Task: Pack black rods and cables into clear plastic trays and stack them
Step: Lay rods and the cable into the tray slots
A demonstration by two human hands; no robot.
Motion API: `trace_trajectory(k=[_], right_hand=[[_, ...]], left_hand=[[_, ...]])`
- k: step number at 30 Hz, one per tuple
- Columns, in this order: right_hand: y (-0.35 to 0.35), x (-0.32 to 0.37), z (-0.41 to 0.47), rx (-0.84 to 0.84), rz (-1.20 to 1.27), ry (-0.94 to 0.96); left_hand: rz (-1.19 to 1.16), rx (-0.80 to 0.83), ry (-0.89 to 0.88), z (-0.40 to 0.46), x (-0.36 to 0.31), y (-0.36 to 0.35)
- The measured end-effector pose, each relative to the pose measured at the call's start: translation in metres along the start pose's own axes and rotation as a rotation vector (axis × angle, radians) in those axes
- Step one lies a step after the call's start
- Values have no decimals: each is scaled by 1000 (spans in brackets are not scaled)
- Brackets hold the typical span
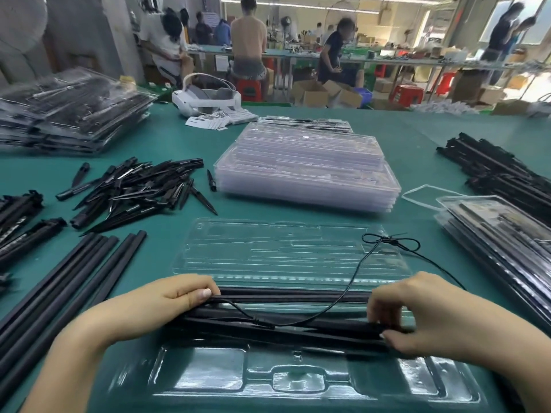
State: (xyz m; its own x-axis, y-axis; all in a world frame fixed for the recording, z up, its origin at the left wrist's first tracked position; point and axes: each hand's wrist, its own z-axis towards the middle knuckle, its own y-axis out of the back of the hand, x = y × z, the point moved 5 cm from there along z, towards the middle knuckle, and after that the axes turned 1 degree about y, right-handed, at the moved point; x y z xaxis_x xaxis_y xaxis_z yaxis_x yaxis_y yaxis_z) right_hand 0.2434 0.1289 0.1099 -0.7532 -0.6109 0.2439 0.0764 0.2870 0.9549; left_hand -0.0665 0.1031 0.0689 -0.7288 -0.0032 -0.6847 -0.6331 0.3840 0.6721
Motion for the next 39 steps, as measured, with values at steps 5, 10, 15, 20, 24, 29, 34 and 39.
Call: trace_trajectory(k=[5,10,15,20,24,29,34,39], right_hand=[[9,-1,1,-111,-39,49],[-1,1,10,-39,5,48],[-6,2,14,-29,-10,47],[-4,5,12,-61,1,62],[-7,19,14,-36,106,163],[-17,33,17,43,176,231],[-21,35,20,16,109,235],[-25,41,20,-10,77,262]], left_hand=[[198,-59,50,0,7,4],[237,-98,63,-3,2,5],[274,-252,3,-7,-7,14],[264,-211,-133,-1,-25,3],[233,-164,-126,3,-24,-4],[249,-92,-22,3,-13,-4],[273,-31,17,3,-12,-8],[507,-99,-10,2,-22,-12]])
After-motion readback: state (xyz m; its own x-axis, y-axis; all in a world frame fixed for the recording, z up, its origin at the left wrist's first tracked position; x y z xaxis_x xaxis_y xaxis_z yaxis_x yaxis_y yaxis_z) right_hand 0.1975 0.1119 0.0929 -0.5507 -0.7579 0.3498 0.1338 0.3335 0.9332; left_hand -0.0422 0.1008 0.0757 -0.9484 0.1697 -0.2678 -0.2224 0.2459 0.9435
